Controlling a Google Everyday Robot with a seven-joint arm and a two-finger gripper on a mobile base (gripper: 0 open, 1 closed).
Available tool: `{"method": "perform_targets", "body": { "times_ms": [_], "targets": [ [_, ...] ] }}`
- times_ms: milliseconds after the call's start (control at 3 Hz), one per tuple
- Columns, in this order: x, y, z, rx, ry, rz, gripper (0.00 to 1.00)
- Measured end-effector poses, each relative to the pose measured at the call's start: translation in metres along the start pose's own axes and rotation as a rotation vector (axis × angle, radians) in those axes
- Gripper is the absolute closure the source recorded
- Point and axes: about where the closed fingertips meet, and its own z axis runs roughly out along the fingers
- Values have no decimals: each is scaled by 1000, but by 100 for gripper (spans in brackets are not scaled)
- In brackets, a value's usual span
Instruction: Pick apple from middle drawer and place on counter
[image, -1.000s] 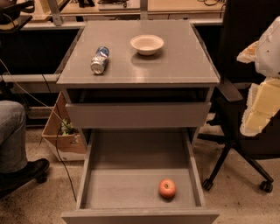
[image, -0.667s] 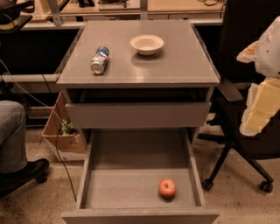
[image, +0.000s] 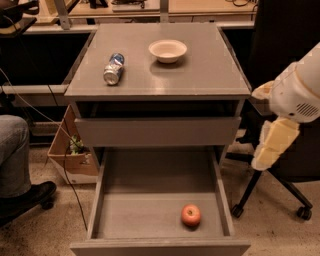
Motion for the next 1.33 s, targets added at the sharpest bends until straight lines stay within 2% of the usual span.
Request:
{"method": "perform_targets", "body": {
  "times_ms": [667,1000,1333],
  "targets": [
    [25,9,115,-131,-142,19,0],
    [36,26,155,-186,-175,48,0],
    [36,26,155,-186,-175,48,0]
  ]
}}
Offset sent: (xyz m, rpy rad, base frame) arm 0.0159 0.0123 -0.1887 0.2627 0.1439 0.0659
